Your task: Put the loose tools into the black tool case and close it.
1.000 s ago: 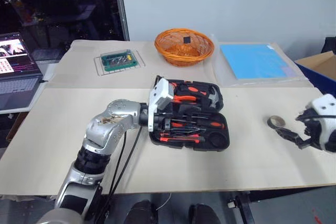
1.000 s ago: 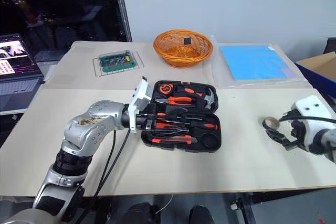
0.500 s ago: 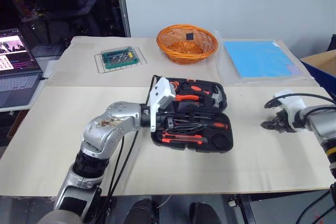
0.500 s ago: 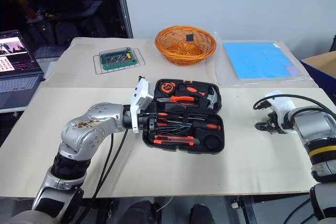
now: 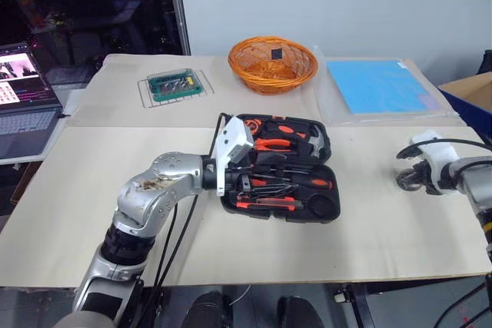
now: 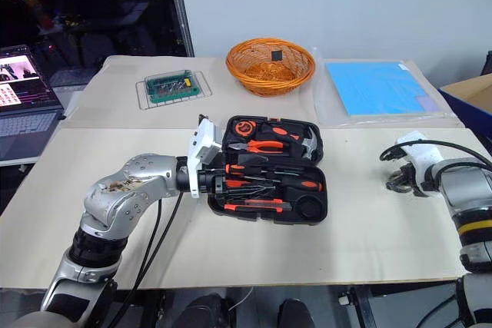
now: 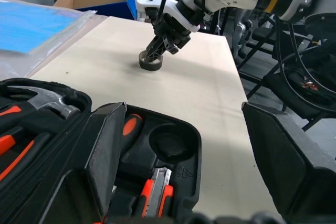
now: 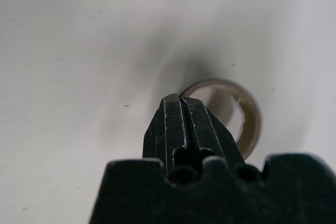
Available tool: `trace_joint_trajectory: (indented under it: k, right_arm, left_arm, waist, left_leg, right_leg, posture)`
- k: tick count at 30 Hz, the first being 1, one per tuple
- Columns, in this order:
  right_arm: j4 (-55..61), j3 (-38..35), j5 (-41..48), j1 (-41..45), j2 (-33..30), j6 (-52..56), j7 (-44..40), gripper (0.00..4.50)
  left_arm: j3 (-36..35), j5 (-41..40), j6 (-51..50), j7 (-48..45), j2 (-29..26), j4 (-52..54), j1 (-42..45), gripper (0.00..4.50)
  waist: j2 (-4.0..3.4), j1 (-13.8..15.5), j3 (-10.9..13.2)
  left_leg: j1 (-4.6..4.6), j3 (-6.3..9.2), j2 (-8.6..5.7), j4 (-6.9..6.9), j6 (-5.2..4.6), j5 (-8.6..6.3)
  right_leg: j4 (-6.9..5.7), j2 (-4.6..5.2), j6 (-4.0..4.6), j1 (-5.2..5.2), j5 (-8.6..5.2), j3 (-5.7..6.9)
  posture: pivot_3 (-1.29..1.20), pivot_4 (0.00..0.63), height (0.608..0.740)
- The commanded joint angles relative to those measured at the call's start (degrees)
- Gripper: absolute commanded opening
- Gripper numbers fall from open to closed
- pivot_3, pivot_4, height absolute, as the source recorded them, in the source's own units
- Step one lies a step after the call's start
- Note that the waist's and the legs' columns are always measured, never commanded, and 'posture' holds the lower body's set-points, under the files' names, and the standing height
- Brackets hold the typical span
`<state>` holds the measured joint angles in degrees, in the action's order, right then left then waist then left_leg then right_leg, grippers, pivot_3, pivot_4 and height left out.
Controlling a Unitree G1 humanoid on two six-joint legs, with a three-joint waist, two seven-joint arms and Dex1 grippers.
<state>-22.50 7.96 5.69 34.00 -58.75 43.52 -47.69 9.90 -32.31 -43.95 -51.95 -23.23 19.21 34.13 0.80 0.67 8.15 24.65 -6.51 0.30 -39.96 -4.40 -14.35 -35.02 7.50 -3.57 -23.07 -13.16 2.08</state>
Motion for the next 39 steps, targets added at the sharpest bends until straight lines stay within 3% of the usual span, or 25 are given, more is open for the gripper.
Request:
trace_joint_trajectory:
  k: [1, 2, 11, 14, 17, 20, 25, 27, 30, 34, 39]
  right_arm:
    - [4.34, -4.46, 0.31, -0.9, -1.86, 3.23, 0.61, 1.32]
    - [4.48, -4.47, 0.27, -1.07, -1.78, 4.01, 0.5, 1.67]
    - [-2.28, -1.82, -2.33, 2.73, 1.82, 2.76, 0.59, 1.67]
    - [-6.53, -0.25, -4.24, 4.7, 2.91, 0.26, 0.63, 1.02]
    - [-7.5, 0.11, -5.09, 5.33, 2.91, -0.88, -0.02, 0.07]
    - [-5.24, -0.61, -5.12, 4.64, 2.14, -0.93, -1.09, 0.07]
    - [16.28, -7.23, 1.11, -1.77, -2.3, 6.49, -5.58, 0.07]
    - [34.12, -9.72, 8.77, -5.22, -4.03, 14.85, -9.74, 0.07]
    - [50.2, -10.19, 16.16, -7.31, -6.03, 22.72, -12.39, 0.07]
    - [59.58, -3.13, 19.63, -3.01, -3.42, 27.56, -9.94, 0.07]
    - [58.74, 8.0, 16.84, 0.38, -0.65, 26.59, -7.0, 0.07]
  left_arm:
    - [-0.24, -1.04, 1.24, -0.39, 0.33, 0.74, 1.0, 3.76]
    - [-0.12, -1.03, 1.29, -0.46, 0.42, 0.63, 1.09, 3.76]
    - [-0.02, -1.02, 1.42, -1.32, 0.33, 0.3, 1.4, 3.76]
    - [-0.11, -0.98, 1.26, -1.39, 0.07, 0.42, 1.32, 3.76]
    - [-0.25, -1.0, 1.19, -1.31, -0.14, 0.59, 1.16, 3.76]
    - [-0.44, -1.08, 1.14, -1.21, -0.38, 0.79, 0.89, 3.76]
    - [-1.57, -1.96, 1.21, -1.7, -1.71, 1.54, -0.32, 3.76]
    - [-3.06, -2.74, 1.85, -2.76, -3.43, 2.39, -2.05, 3.76]
    - [-4.44, -2.98, 2.88, -3.6, -5.63, 3.42, -4.7, 3.76]
    - [-7.01, -5.77, 5.59, -10.77, -10.55, 4.33, -9.75, 3.76]
    - [-11.35, -9.59, 6.03, -17.27, -17.38, 4.42, -14.57, 3.76]
  waist:
    - [0.0, -0.02, 0.0]
    - [0.0, -0.04, 0.0]
    - [0.0, -0.14, 0.0]
    - [0.0, -0.2, 0.0]
    - [0.0, -0.08, 0.0]
    - [0.0, -0.1, 0.0]
    - [-0.1, -0.05, 0.05]
    - [-0.13, -0.1, 0.06]
    - [-0.14, -0.67, 0.05]
    - [-0.09, -0.62, 0.09]
    - [-0.07, -0.25, 0.11]
  left_leg:
    - [0.0, 0.0, 0.0, -0.01, 0.0, 0.0]
    - [0.0, 0.0, 0.0, -0.02, 0.0, 0.0]
    - [-0.02, 0.0, -0.02, -0.03, 0.0, 0.0]
    - [-0.02, 0.0, -0.03, -0.02, 0.0, 0.0]
    - [-0.02, 0.0, -0.03, -0.02, 0.01, 0.01]
    - [-0.02, 0.0, -0.04, -0.04, 0.01, 0.01]
    - [-0.01, 0.0, 0.0, -0.02, 0.04, 0.03]
    - [0.0, 0.0, 0.01, -0.01, 0.04, 0.03]
    - [-0.06, 0.01, 0.15, 0.02, 0.08, 0.04]
    - [-0.11, 0.05, 0.16, 0.0, -0.01, -0.05]
    - [-0.13, 0.05, 0.21, -0.06, 0.11, 0.02]
  right_leg:
    - [0.0, 0.0, 0.0, 0.01, 0.0, 0.0]
    - [0.0, 0.0, 0.0, 0.01, 0.0, 0.0]
    - [-0.03, 0.0, 0.0, 0.01, 0.01, -0.02]
    - [-0.04, 0.0, 0.0, 0.0, 0.01, -0.02]
    - [-0.03, 0.0, 0.0, 0.0, 0.01, -0.01]
    - [-0.02, 0.0, -0.01, 0.01, 0.01, -0.01]
    - [-0.08, 0.0, 0.0, -0.04, 0.01, -0.02]
    - [-0.08, 0.0, 0.0, -0.05, 0.01, -0.02]
    - [-0.1, -0.03, 0.07, -0.06, 0.01, -0.01]
    - [-0.05, 0.07, 0.14, -0.01, 0.09, 0.09]
    - [-0.06, 0.1, 0.34, -0.23, 0.18, 0.11]
  posture:
    - [0.0, 0.15, 0.74]
    - [0.0, 0.15, 0.74]
    - [0.0, 0.15, 0.74]
    - [0.0, 0.15, 0.74]
    - [0.0, 0.15, 0.74]
    - [0.0, 0.15, 0.74]
    - [0.0, 0.15, 0.74]
    - [0.0, 0.15, 0.74]
    - [0.0, 0.15, 0.74]
    - [0.0, 0.15, 0.74]
    - [0.0, 0.15, 0.74]
